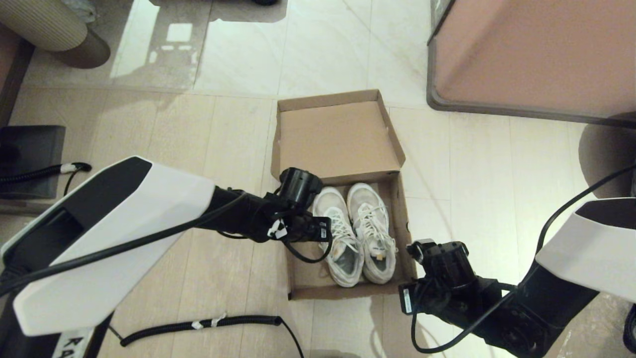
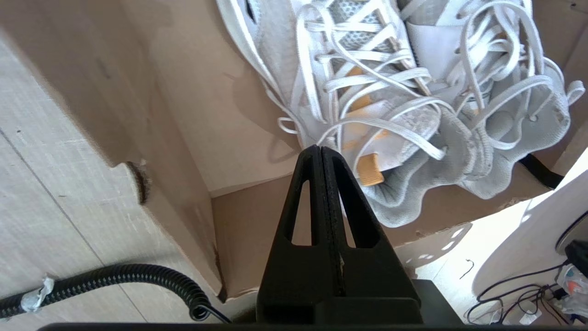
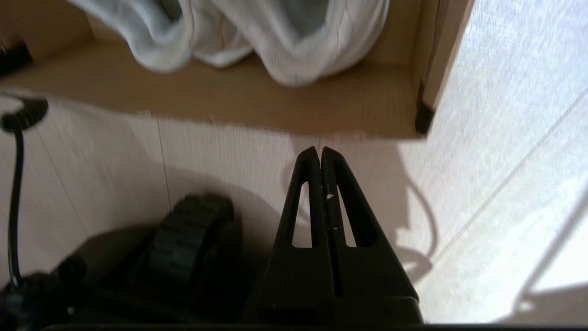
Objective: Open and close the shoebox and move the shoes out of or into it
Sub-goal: Close the shoe box
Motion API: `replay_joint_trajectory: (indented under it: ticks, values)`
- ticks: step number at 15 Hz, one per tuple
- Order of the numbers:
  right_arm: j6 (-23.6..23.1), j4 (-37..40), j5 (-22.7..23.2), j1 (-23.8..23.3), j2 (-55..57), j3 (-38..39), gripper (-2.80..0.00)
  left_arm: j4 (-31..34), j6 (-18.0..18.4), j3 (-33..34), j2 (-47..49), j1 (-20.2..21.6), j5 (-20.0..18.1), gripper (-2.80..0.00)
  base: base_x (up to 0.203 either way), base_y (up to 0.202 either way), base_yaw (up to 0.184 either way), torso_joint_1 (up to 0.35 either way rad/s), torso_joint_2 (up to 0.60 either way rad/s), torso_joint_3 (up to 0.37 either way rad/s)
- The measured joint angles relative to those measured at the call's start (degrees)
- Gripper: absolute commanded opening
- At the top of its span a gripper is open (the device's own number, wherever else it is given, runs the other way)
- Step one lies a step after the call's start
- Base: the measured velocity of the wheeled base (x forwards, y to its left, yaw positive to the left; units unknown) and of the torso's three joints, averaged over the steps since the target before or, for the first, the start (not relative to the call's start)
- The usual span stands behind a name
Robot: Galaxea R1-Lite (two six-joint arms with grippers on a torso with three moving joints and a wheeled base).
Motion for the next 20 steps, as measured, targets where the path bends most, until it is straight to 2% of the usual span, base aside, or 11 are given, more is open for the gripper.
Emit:
replay_joint_trajectory:
  ticks: [4,9,14,20]
  values:
    - [-0.07,-2.54,-0.68,-0.26,1.64,0.73,-2.8,-0.28,-0.22,1.51,-1.05,1.11,0.9,-2.8,0.0,0.0,0.0,0.0,0.0,0.0]
    - [-0.05,-2.8,-2.27,-0.22,3.09,1.2,-2.8,-4.83,-0.53,8.05,-3.93,2.51,1.11,-2.8,0.0,0.0,0.0,0.0,0.0,0.0]
    - [-0.01,-3.21,-2.17,-0.2,4.03,1.71,-2.8,-5.33,-1.27,11.86,-7.1,3.98,1.21,-2.8,0.0,0.0,0.0,0.0,0.0,0.0]
    - [-0.75,-9.38,-2.19,-0.05,6.87,2.37,-2.8,-5.51,-1.97,13.91,-9.57,4.8,2.03,-2.8,0.0,0.0,0.0,0.0,0.0,0.0]
